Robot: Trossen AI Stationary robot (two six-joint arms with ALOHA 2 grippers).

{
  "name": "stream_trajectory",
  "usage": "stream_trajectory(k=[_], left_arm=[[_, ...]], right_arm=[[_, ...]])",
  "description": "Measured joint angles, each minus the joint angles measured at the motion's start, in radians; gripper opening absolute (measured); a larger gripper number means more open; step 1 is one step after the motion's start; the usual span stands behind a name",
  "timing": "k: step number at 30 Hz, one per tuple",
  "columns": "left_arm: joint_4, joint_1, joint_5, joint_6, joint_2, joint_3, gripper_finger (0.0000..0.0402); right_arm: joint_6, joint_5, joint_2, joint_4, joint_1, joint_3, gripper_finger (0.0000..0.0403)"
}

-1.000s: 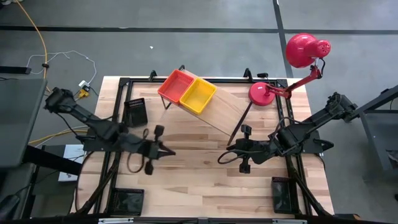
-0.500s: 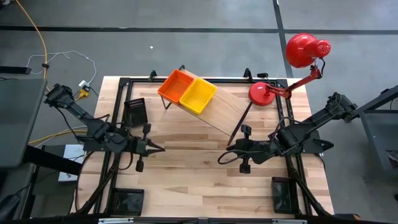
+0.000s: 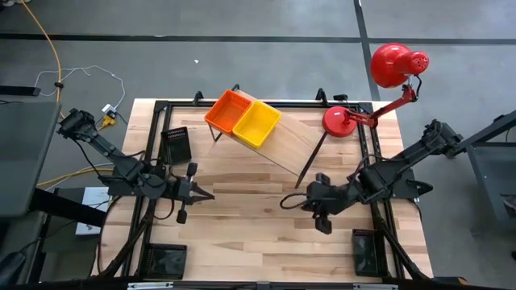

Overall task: Stack baskets on shelf by color
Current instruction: Put the bottom right black bin on the shelf

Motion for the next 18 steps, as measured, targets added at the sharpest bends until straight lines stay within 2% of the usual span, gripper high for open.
stream_trajectory(k=[4,9,12,18], left_arm=[[0.002,0.0,-0.001,-0.012,0.0,0.0,0.0],[0.006,0.0,-0.002,-0.014,0.0,0.0,0.0],[0.007,-0.002,-0.003,-0.013,0.0,0.0,0.0],[0.007,-0.002,-0.003,-0.011,0.0,0.0,0.0]], right_arm=[[0.28,-0.023,0.022,-0.229,0.057,0.0,0.0],[0.554,-0.131,0.114,-0.462,0.17,0.0,0.0012],[0.622,-0.202,0.186,-0.501,0.233,0.0,0.0048],[0.689,-0.334,0.305,-0.53,0.316,0.0,0.016]])
